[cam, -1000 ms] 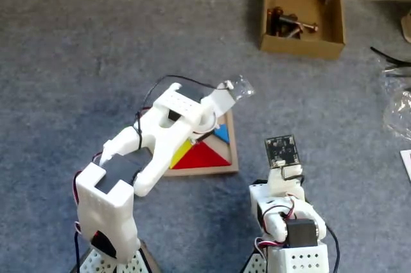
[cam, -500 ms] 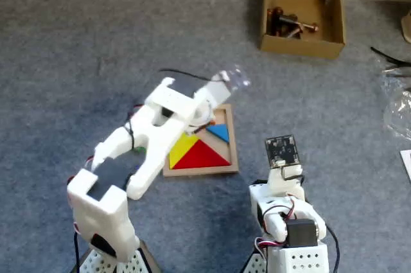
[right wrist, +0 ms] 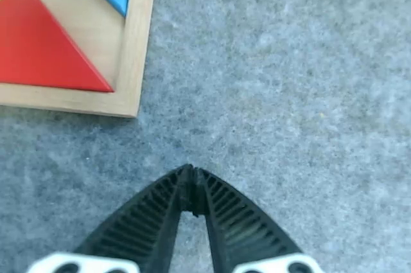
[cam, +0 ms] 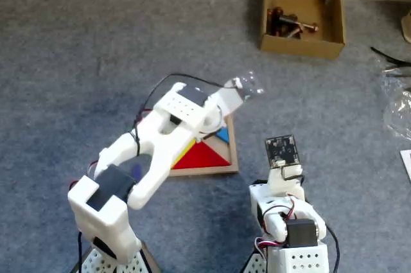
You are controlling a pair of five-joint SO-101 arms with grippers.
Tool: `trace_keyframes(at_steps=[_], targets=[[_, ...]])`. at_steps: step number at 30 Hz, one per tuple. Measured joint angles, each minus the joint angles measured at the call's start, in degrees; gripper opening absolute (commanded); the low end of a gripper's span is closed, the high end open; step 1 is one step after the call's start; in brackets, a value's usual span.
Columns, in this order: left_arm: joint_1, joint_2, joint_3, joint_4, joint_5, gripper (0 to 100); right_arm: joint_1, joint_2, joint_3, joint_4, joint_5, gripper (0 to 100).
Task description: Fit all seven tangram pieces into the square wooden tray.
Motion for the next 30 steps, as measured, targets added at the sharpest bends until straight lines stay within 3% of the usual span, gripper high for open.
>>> trace_keyframes(at_steps=[5, 13, 30], targets=[[1.3, -0.1, 1.1, -2.0, 0.0, 1, 0.0, 0.0, 0.0, 0.0, 0.0, 0.5], [3.3, -0.7, 10.6, -13.5, 0.0, 1, 0.0, 0.0, 0.0, 0.0, 0.0, 0.5], [4.6, -1.5, 12.8, -14.9, -0.1, 1, 0.0, 0.0, 0.0, 0.0, 0.0, 0.5]])
